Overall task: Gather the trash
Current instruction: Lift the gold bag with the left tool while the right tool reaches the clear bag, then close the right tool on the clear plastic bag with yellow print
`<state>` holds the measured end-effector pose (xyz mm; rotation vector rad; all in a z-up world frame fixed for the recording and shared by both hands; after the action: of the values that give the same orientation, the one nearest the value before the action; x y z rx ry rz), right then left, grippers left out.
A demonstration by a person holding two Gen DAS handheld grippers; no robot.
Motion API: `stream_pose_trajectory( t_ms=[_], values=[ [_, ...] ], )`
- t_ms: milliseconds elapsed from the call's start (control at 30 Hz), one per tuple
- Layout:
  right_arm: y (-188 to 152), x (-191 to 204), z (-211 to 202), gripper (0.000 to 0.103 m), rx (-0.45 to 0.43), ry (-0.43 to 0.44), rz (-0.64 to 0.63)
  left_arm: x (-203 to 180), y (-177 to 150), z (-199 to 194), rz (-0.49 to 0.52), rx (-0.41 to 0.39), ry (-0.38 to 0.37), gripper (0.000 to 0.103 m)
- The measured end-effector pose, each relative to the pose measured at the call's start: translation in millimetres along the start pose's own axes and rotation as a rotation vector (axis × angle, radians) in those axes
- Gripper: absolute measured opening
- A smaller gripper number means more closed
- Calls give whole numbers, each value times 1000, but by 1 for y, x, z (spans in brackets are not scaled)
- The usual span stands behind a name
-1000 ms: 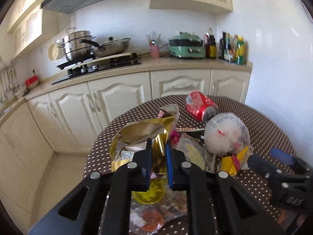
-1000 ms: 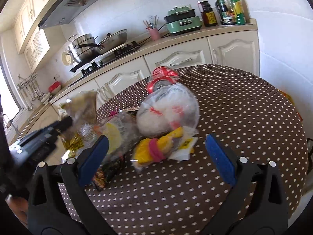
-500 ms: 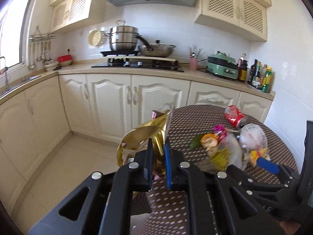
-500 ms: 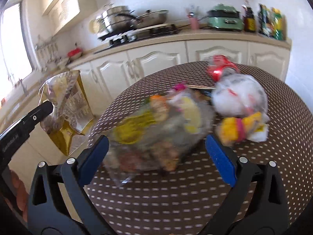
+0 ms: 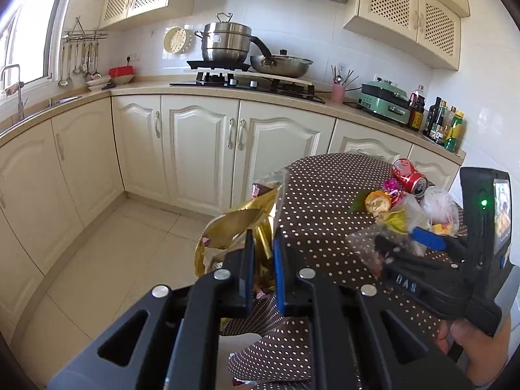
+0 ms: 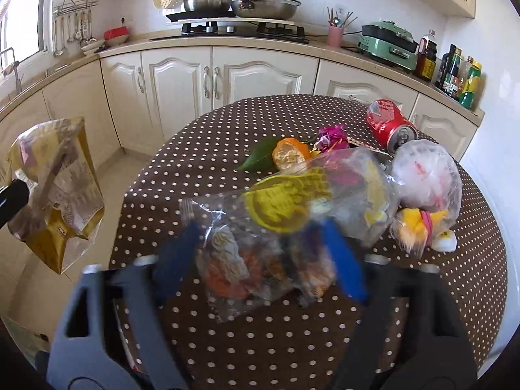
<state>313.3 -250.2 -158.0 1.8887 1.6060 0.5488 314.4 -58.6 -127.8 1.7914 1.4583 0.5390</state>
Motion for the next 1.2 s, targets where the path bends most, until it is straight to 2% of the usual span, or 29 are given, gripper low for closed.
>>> stream_pose_trajectory(
  t_ms=[133, 200, 267, 467, 567, 600, 633, 667, 733, 833, 967, 1100, 1133, 1167, 1200],
  values=[
    [1, -1, -4, 10, -7, 38, 1, 0, -2, -4, -1, -3, -19, 10],
    [-2, -1, -7, 5, -5, 67, 0, 0, -4, -7, 0, -7, -26, 10],
    [-4, -3, -14, 3, -13, 104, 13, -3, -5, -11, 5, -11, -26, 10],
    [-11, -10, -40, 1, -76, 137, 42, -8, -7, -19, 7, -14, -29, 10],
    [-11, -26, -51, 3, -121, 185, 132, -11, -7, -24, 8, -21, -32, 10],
    [-10, -34, -52, 18, -123, 171, 165, -11, -7, -25, 11, -24, -33, 10],
    [-12, -41, -52, 77, -117, 148, 198, -10, -8, -27, 12, -27, -33, 11],
    [-14, -49, -50, 99, -109, 130, 244, -11, -8, -28, 13, -29, -34, 11],
    [-15, -62, -49, 96, -123, 131, 316, -11, -9, -29, 15, -31, -35, 11],
    [-13, -68, -43, 96, -110, 136, 346, -13, -10, -26, 20, -26, -38, 11],
    [-3, -69, -22, 96, -64, 138, 384, -15, -10, -22, 27, -23, -41, 11],
    [5, -70, 0, 96, -9, 186, 447, -15, -9, -17, 31, -16, -43, 11],
    [6, -68, 2, 92, -11, 198, 444, -15, -10, -15, 33, -13, -42, 11],
    [7, -66, 5, 83, -20, 201, 436, -14, -10, -13, 34, -9, -42, 11],
    [8, -65, 7, 55, -16, 196, 429, -14, -10, -12, 35, -6, -41, 11]
  ],
)
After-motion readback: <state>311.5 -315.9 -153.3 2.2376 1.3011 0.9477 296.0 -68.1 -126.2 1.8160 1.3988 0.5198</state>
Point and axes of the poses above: each gripper's, at about its wrist camera, not at the fingertips, and z roughly the way its jaws point, x to its left, y to its top, the point moved 5 cm from there along z, roughly the way its jaws point, and after that the axes turned 7 degrees about x, right-handed, at the moved point
